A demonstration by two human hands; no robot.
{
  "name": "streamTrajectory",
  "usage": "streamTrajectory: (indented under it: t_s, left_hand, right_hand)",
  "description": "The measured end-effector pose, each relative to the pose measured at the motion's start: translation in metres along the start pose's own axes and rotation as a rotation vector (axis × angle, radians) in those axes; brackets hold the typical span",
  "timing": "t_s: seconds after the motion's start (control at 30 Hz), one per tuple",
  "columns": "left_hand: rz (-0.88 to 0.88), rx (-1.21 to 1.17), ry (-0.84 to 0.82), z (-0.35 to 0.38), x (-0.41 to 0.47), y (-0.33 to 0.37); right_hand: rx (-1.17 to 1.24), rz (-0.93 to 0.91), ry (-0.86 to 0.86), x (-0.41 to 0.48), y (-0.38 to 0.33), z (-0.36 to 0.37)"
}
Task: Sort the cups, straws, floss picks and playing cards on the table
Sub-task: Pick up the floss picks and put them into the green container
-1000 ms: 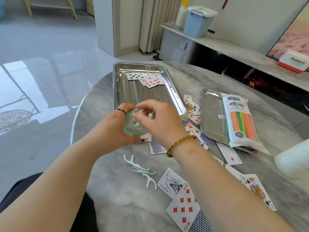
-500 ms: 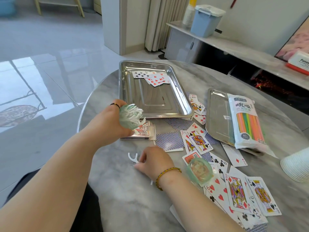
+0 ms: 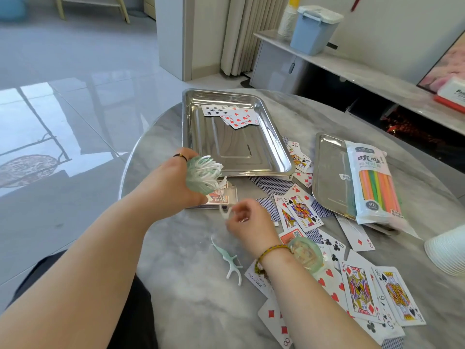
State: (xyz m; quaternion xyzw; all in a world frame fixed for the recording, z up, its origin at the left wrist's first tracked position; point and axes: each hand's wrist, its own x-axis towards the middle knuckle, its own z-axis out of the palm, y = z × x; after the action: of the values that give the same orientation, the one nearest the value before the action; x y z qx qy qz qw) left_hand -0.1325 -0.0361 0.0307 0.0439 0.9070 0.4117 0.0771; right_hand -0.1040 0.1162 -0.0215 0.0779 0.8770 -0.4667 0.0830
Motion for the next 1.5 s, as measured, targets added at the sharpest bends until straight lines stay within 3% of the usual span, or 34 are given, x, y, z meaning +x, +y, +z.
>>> streamTrajectory:
  t_s: [0.13,0.3,0.67,0.77,0.93,1.27,1.37,1.43,1.5]
  left_hand:
    - [0.045,0.037,-0.055,0.007,-0.004,0.007]
    - [0.12,0.078,-0.146,0.015,-0.009,0.012]
    - [0.266,-0.036,-0.068,0.018,-0.009,0.016]
    - [0.271,-0.033,-0.048,0.019,-0.009,0.015]
    - [0.215,-0.028,0.018,0.016,-0.006,0.01]
    - [0.202,-0.02,-0.03,0.019,-0.006,0.009]
    - [0.19,-0.063,-0.072,0.022,-0.006,0.012]
    - [0.183,-0.069,-0.084,0.024,-0.006,0.012]
    - [0.165,-0.091,-0.078,0.023,-0.005,0.012]
  right_hand:
    - [0.414,-0.074,0.2,-0.003,-0.017,-0.03]
    - [0.702,-0.191,0.202,-0.01,-0.048,-0.053]
    - [0.415,-0.187,0.288,-0.007,-0.053,-0.034]
    - [0.142,-0.249,0.346,-0.009,-0.06,-0.024]
    - [-0.203,-0.325,0.257,-0.011,-0.055,-0.015]
    - [-0.317,-0.302,-0.06,-0.013,-0.041,-0.025]
    - [-0.356,-0.308,-0.057,-0.01,-0.039,-0.024]
    - [-0.249,-0.336,-0.027,-0.01,-0.037,-0.025]
    - [-0.066,-0.41,0.108,-0.012,-0.031,-0.024]
